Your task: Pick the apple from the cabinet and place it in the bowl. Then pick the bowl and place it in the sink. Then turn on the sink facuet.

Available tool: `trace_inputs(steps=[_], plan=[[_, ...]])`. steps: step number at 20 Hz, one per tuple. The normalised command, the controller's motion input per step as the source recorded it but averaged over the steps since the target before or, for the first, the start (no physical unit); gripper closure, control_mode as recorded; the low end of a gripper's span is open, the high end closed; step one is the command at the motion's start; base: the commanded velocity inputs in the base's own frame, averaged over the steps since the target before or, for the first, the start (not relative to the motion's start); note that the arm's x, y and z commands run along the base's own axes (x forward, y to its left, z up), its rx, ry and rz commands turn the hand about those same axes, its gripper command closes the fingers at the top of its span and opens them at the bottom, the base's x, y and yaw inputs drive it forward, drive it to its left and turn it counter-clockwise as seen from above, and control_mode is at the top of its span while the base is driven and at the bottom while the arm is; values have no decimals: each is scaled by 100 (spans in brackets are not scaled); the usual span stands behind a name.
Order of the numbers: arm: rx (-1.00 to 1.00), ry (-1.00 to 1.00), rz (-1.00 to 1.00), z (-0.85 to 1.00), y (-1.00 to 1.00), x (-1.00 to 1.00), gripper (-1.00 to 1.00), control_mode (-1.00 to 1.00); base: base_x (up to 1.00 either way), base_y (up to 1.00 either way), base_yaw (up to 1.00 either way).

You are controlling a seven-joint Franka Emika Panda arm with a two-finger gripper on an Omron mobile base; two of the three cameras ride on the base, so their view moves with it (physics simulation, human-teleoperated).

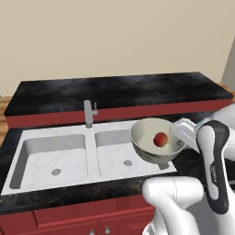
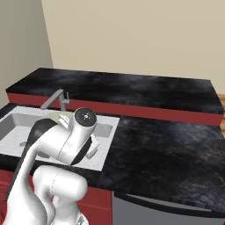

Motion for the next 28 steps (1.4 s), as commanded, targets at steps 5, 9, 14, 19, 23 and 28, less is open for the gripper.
trace_inputs(steps=[5,9,14,19,23,28], plan=[[-5,0,10,-78,18,91,100,-100,0,0,0],[-5,0,8,-69,13,78,100,-100,0,0,0],[-4,0,10,-48,9,51,100,-100,0,0,0],[-2,2,11,-10,3,39,100,-100,0,0,0],[-4,6,8,-22,4,32,100,-100,0,0,0],[-3,7,4,-42,10,47,100,-100,0,0,0]])
